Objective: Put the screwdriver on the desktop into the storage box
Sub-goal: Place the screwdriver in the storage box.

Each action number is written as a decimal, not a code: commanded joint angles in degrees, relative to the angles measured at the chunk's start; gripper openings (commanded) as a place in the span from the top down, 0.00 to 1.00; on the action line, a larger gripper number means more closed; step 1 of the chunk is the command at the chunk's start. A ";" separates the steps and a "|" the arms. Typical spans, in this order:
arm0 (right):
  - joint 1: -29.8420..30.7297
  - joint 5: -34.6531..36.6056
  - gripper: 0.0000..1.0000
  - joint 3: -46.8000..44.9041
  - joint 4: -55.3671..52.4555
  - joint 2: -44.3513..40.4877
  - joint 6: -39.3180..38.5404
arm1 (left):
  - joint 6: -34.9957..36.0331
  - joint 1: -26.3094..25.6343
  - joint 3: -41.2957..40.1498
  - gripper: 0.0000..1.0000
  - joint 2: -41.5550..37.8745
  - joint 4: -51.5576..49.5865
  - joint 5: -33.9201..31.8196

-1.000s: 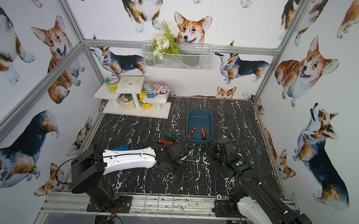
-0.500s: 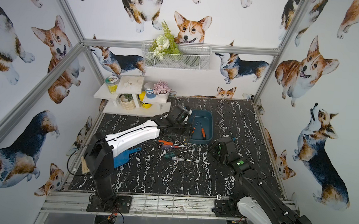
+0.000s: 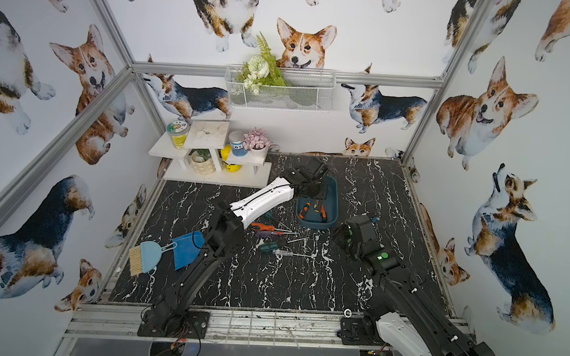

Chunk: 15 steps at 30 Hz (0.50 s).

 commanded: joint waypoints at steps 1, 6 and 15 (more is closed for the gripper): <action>-0.27 1.41 0.47 1.29 -0.86 0.58 -1.18 | -0.80 -1.01 4.91 1.00 3.79 -8.93 -3.48; -0.32 2.92 0.47 2.39 -2.23 0.46 -1.60 | -3.48 -1.78 4.88 1.00 5.31 -9.15 -5.81; -0.86 3.43 0.44 3.07 -2.71 0.90 -1.78 | -5.18 -1.70 5.45 0.74 6.53 -9.40 -6.31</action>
